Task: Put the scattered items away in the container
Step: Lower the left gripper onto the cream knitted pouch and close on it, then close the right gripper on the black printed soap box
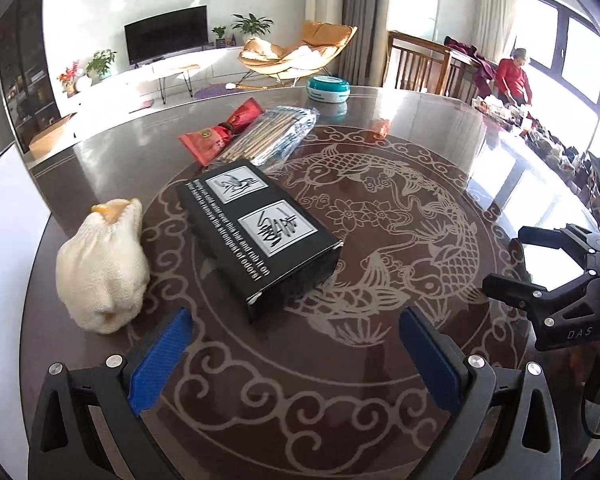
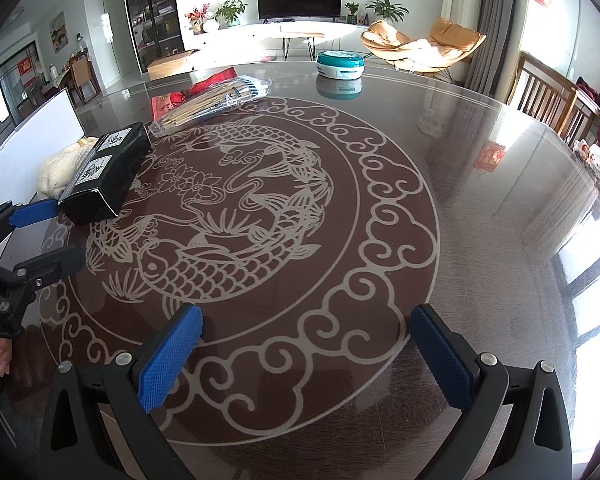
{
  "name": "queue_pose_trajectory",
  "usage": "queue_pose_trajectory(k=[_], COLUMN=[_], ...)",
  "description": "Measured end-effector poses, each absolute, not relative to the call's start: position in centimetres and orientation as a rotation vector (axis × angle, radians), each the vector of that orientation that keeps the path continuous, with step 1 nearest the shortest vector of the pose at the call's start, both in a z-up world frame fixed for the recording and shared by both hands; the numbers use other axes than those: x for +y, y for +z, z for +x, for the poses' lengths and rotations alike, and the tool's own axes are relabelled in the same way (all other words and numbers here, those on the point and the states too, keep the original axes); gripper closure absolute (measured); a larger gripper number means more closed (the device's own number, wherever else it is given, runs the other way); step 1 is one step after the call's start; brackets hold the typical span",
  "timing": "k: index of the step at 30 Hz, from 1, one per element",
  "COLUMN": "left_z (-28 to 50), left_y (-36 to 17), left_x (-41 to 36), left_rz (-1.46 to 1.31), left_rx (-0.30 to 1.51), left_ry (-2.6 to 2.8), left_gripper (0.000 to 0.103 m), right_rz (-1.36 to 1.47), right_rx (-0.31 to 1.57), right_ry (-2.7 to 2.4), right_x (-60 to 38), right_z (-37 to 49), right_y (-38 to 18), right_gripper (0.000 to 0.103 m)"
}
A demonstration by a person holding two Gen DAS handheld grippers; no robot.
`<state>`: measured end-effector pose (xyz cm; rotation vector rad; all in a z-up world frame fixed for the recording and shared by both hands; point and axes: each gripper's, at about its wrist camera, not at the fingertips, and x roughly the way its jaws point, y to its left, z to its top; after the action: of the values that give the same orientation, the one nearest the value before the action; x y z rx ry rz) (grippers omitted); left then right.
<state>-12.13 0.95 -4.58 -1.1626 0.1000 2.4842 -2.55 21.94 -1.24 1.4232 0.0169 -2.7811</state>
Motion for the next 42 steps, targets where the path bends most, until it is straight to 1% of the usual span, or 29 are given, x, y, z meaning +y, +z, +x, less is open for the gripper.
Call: queue_pose_trajectory(k=[3, 5, 7, 8, 11, 12, 23, 27, 28, 30, 33, 37, 39, 42], left_z=[-11.4, -11.6, -11.9, -12.2, -13.9, -14.6, -21.3, -22.2, -22.2, -21.6, -20.5, -17.4, -15.8, -14.7], left_y=[-5.1, -5.3, -5.6, -5.7, -6.2, -6.2, -6.3, -6.2, -6.1, -5.5, -5.3, -5.2, -5.1, -5.2], left_x=[-3.5, -5.4, -6.0, -5.7, -3.5, -3.1, -4.5, -4.2, -4.1, -3.8, -4.0, -5.1, -5.7, -6.3], left_rz=[-1.256, -1.289, -1.315, -1.328, -1.371, -1.365, -1.4, -1.405, -1.397, -1.315, -1.299, -1.305, -1.318, -1.324], left_rx=[-0.098, -0.167, -0.143, -0.101, 0.126, 0.149, 0.075, 0.094, 0.107, 0.135, 0.12, 0.058, 0.06, 0.033], left_ry=[2.6, 2.653, 2.68, 2.682, 2.669, 2.64, 2.723, 2.696, 2.682, 2.684, 2.687, 2.728, 2.749, 2.757], left_gripper=[0.0, 0.0, 0.0, 0.0, 0.0, 0.0, 0.0, 0.0, 0.002, 0.057, 0.059, 0.06, 0.059, 0.059], right_rz=[1.424, 1.426, 1.428, 1.428, 1.428, 1.428, 1.428, 1.427, 1.425, 1.422, 1.424, 1.428, 1.424, 1.345], right_rx=[0.019, 0.024, 0.029, 0.028, 0.029, 0.029, 0.029, 0.027, 0.024, 0.016, 0.02, 0.027, 0.037, 0.101], right_ry=[-2.781, -2.782, -2.783, -2.783, -2.783, -2.783, -2.783, -2.782, -2.782, -2.781, -2.782, -2.782, -2.777, -2.697], right_x=[21.9, 21.9, 21.9, 21.9, 21.9, 21.9, 21.9, 21.9, 21.9, 21.9, 21.8, 21.8, 21.6, 20.1], right_z=[-2.5, -2.5, -2.5, -2.5, -2.5, -2.5, -2.6, -2.6, -2.6, -2.6, -2.6, -2.6, -2.6, -2.6], right_y=[-1.3, -1.3, -1.3, -1.3, -1.3, -1.3, -1.3, -1.3, -1.3, -1.2, -1.2, -1.3, -1.3, -1.0], right_gripper=[0.0, 0.0, 0.0, 0.0, 0.0, 0.0, 0.0, 0.0, 0.0, 0.0, 0.0, 0.0, 0.0, 0.0])
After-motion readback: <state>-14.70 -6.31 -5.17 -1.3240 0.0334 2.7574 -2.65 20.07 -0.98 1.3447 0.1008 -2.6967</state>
